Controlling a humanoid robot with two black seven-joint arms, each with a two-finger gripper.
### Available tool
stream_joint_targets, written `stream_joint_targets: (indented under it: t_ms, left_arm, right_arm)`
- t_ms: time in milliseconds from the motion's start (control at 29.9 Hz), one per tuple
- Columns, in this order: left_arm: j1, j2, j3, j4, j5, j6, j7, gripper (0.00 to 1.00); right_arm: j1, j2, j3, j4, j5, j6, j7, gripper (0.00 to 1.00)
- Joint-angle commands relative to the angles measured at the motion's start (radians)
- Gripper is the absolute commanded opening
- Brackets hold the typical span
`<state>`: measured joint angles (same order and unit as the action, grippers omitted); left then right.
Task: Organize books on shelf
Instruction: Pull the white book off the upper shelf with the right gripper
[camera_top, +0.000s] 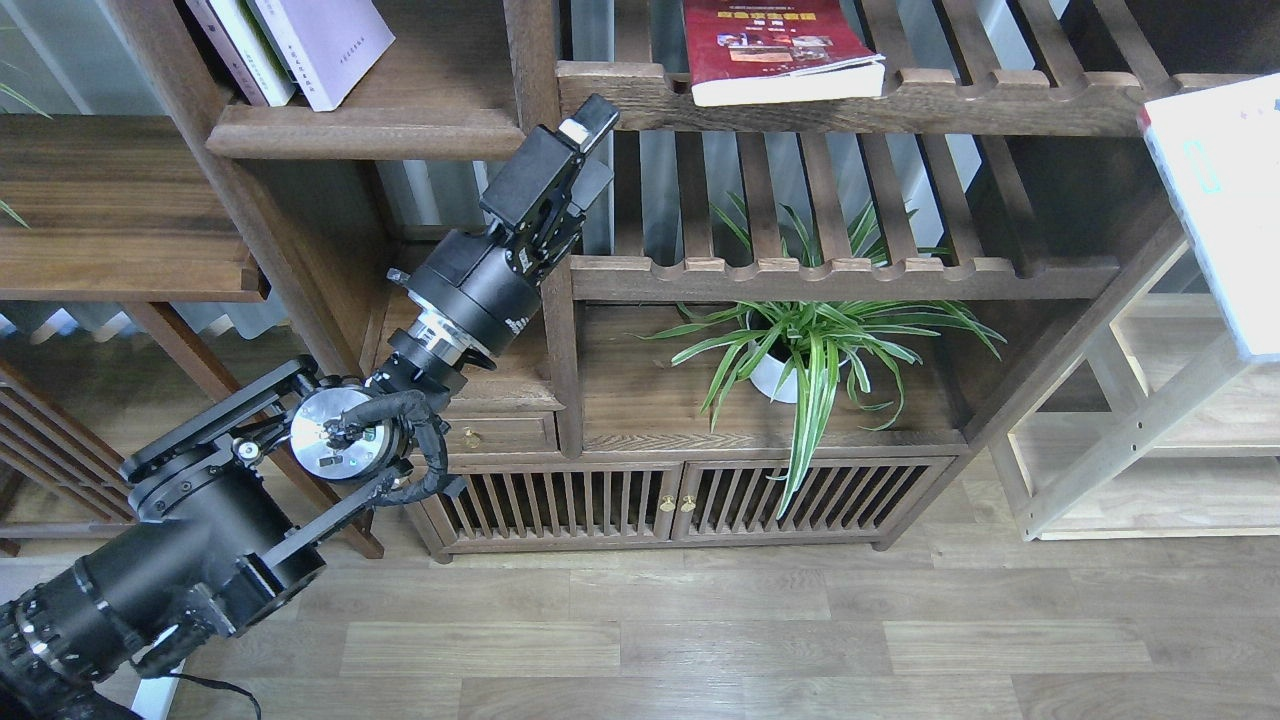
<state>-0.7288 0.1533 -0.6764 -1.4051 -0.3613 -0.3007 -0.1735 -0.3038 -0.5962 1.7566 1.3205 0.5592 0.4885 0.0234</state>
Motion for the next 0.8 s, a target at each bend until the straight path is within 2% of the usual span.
stream_joint_targets:
  t_ms: [0, 301, 468, 568, 769]
  left_arm:
    - [0.0, -0.029, 0.0, 0.001, 0.021, 0.0, 0.0, 0.99]
    - [0.006, -0.103, 0.008, 0.005, 0.084, 0.0, 0.0, 0.99]
    - [0.066, -0.138, 0.009, 0.012, 0.134, 0.005, 0.002, 0.99]
    - [0.114, -0.141, 0.04, 0.024, 0.174, 0.008, 0.003, 0.99]
    - [0.123, -0.153, 0.121, 0.074, 0.206, 0.018, 0.003, 0.99]
  right_arm:
    - [-0.043, 0.001, -0.002, 0.0, -0.005, 0.0, 0.0, 0.03]
    - [-0.118, 0.006, -0.02, 0.0, -0.012, 0.0, 0.0, 0.03]
    - [-0.12, -0.002, -0.025, 0.0, -0.01, 0.0, 0.009, 0.03]
    - [-0.12, -0.002, -0.025, 0.0, -0.01, 0.0, 0.009, 0.03]
    - [-0.121, 0.006, -0.032, 0.002, -0.01, 0.0, 0.009, 0.03]
